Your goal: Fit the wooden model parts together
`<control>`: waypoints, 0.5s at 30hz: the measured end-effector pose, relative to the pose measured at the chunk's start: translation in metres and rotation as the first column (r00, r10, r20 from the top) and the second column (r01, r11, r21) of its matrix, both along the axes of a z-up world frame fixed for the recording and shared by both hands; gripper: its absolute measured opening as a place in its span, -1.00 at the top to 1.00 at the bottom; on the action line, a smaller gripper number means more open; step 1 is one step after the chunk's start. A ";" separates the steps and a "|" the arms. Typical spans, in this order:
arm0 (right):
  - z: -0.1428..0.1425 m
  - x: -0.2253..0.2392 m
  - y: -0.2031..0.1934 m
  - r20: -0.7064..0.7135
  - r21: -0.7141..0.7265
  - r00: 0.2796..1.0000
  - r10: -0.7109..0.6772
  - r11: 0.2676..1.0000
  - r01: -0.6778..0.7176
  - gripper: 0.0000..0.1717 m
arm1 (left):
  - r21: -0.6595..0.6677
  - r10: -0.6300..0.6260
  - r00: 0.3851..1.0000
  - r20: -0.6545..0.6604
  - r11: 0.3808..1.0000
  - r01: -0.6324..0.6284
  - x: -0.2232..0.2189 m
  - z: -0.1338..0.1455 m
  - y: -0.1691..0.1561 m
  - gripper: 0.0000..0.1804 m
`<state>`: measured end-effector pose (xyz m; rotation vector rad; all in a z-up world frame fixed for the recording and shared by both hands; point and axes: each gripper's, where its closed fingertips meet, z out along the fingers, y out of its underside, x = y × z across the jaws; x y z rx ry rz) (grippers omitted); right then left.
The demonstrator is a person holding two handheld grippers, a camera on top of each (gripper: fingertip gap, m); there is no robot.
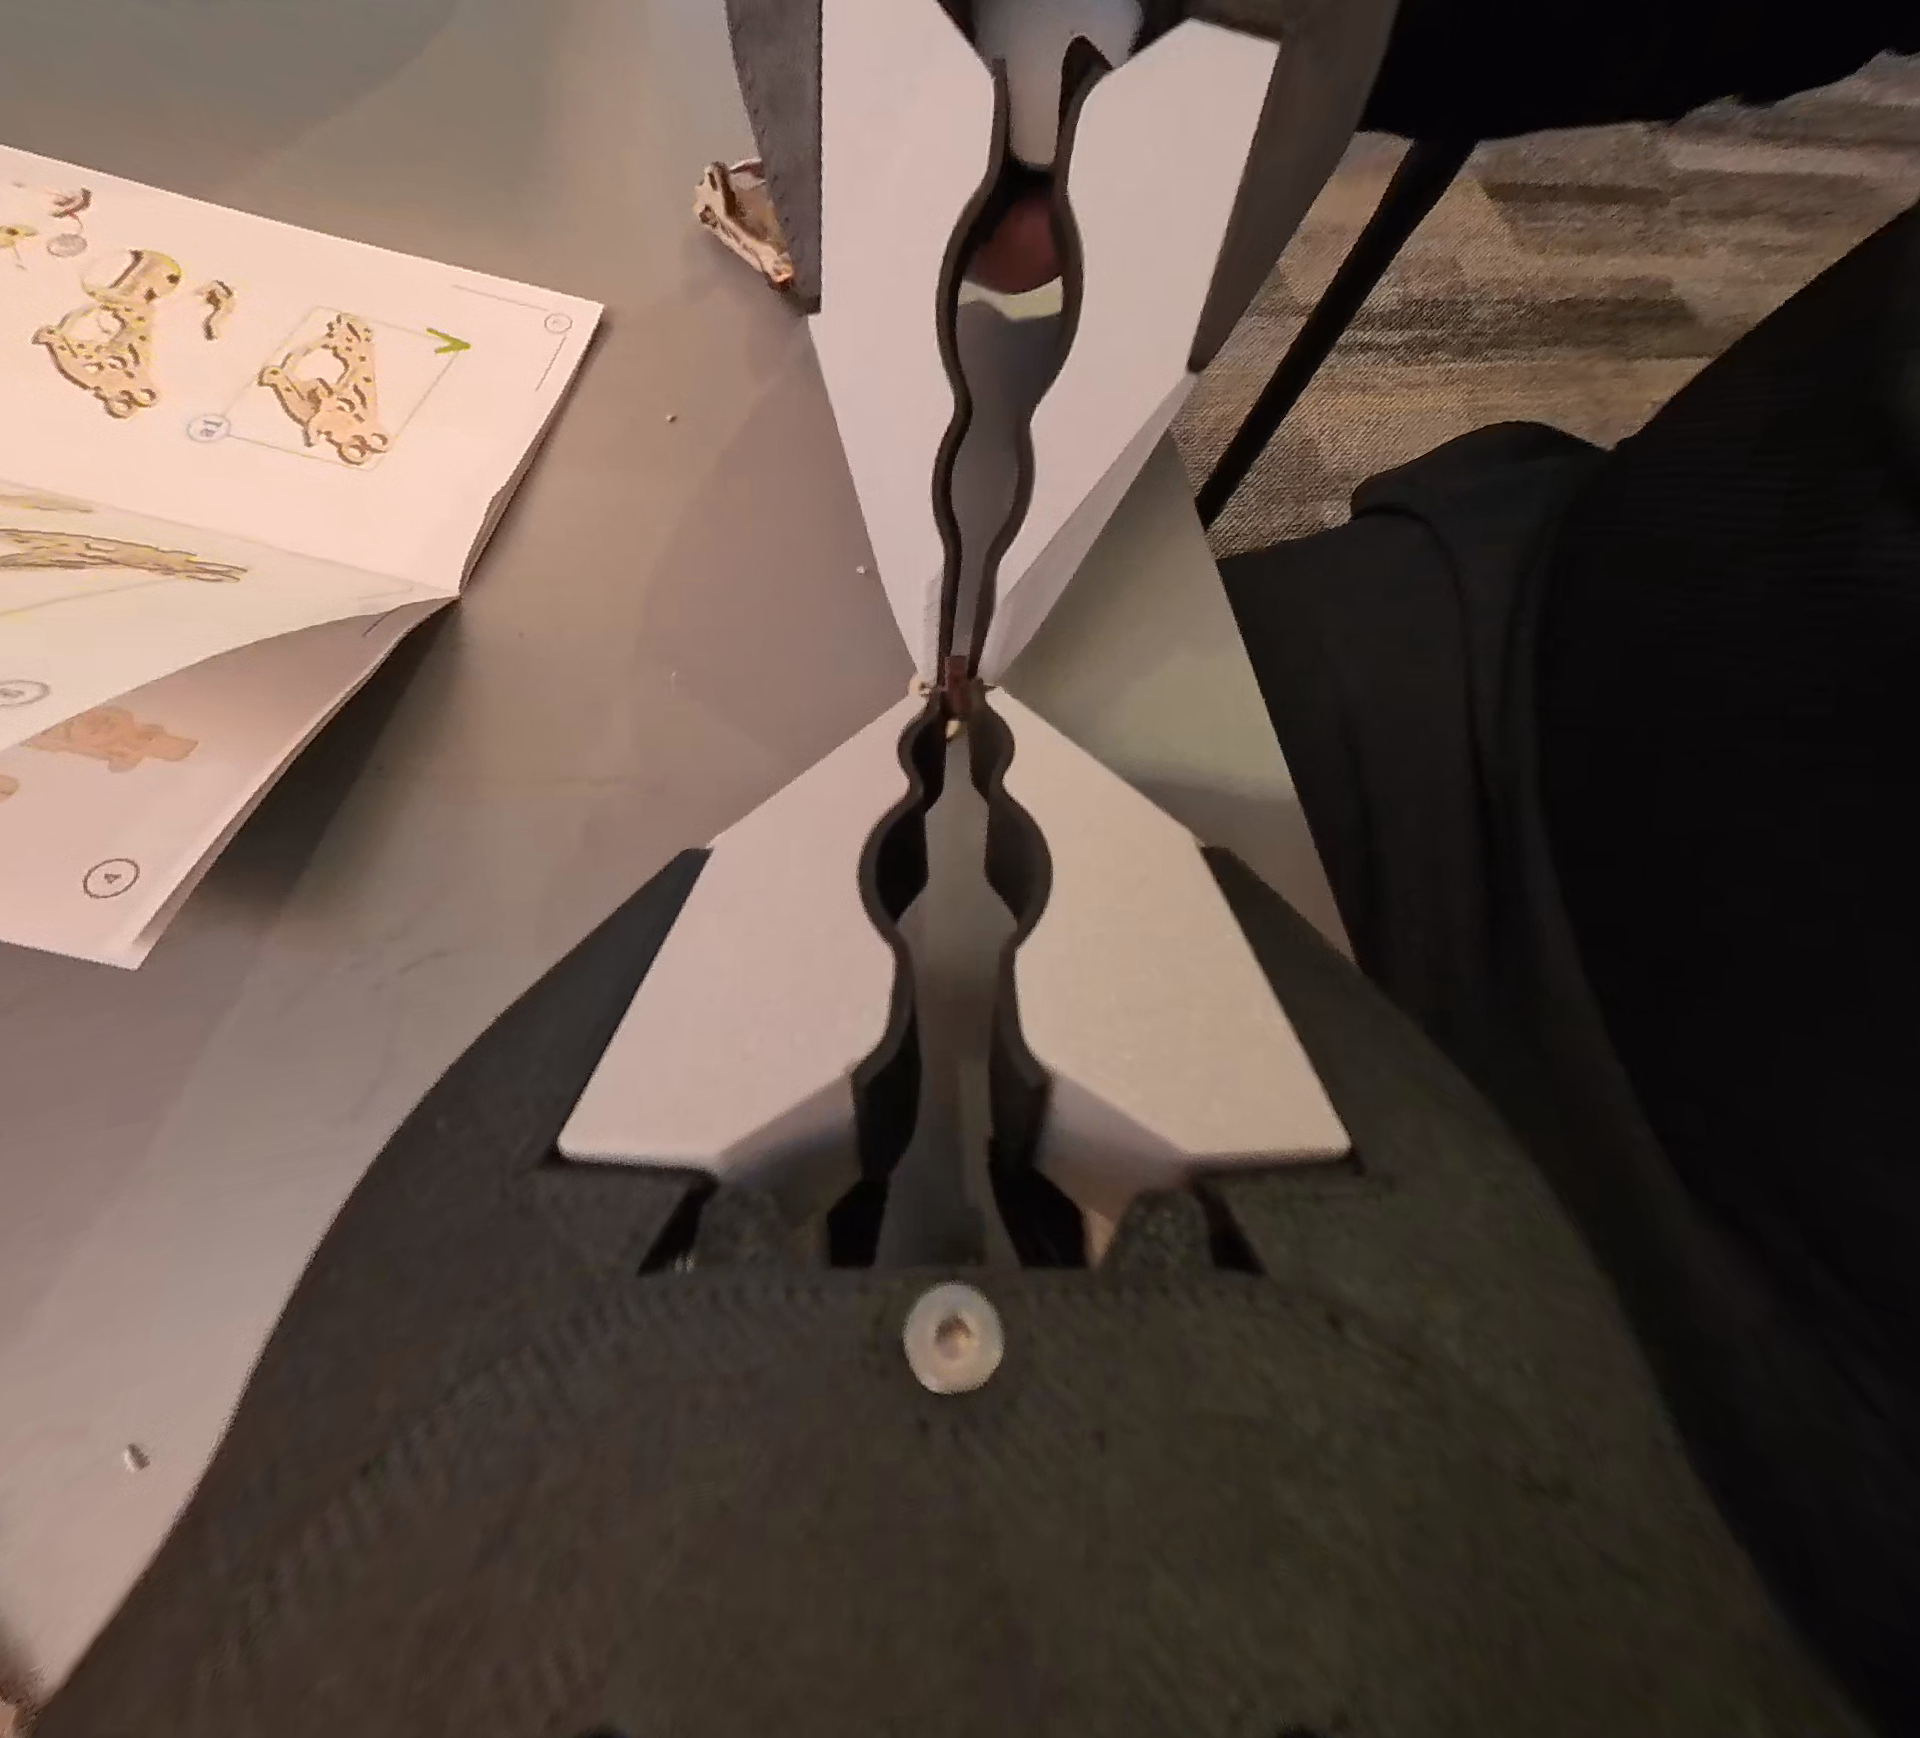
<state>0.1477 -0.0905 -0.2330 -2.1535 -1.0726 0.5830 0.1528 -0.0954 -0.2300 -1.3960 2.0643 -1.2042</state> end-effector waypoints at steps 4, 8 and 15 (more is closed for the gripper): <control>-0.006 -0.001 -0.001 0.054 -0.025 0.998 0.029 0.999 -0.028 0.99 | 0.057 -0.003 0.999 -0.046 0.998 0.005 -0.003 -0.010 0.005 0.96; -0.008 0.004 0.003 0.122 -0.024 0.992 0.041 0.999 -0.039 0.99 | 0.094 -0.004 0.999 -0.040 0.996 0.007 -0.003 -0.012 0.009 0.94; -0.011 0.007 0.001 0.157 -0.075 0.983 0.092 0.994 -0.081 0.99 | 0.114 -0.037 0.998 -0.044 0.993 0.041 0.003 -0.014 0.003 0.97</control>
